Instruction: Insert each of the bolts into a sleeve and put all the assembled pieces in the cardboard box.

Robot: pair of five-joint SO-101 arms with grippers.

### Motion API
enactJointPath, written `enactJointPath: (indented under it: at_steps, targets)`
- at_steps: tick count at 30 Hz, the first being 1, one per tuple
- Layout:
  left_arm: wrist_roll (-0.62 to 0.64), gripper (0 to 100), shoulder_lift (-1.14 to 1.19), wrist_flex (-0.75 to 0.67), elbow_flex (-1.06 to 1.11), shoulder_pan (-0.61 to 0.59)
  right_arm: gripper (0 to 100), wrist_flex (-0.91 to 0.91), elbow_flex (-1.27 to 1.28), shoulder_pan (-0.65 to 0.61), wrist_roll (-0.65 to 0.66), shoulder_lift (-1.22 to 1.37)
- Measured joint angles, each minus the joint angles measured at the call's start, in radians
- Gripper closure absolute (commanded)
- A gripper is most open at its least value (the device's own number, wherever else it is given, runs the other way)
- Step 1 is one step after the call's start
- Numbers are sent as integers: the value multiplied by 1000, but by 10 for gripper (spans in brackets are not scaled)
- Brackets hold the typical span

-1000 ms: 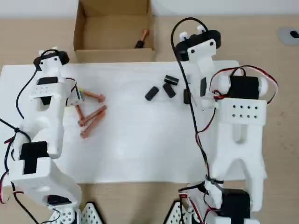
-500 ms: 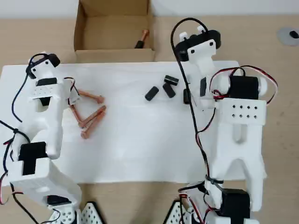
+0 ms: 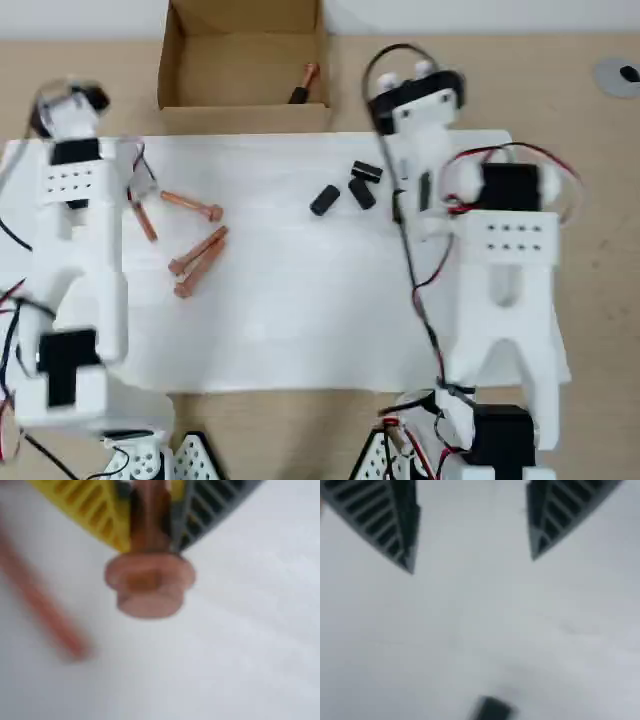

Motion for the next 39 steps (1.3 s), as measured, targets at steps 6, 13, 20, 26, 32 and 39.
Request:
enactJointPath:
  at_steps: [6, 13, 20, 26, 32, 39]
  targets:
    - [-176, 991, -250, 215, -94, 146, 813, -41, 29, -232, -178, 6]
    - [-242, 991, -393, 319, -34, 83, 811, -222, 29, -259, -374, 173]
    - [-279, 990, -652, 381, 101, -44, 811, -368, -9, -261, -563, 476]
    - [-367, 990, -953, 399, 193, -48, 811, -328, -264, -261, -674, 712]
    - [-416, 990, -1172, 399, 295, -48, 813, -219, -535, -261, -753, 927]
    - [-416, 990, -1204, 400, 347, -48, 814, -115, -744, -261, -872, 1128]
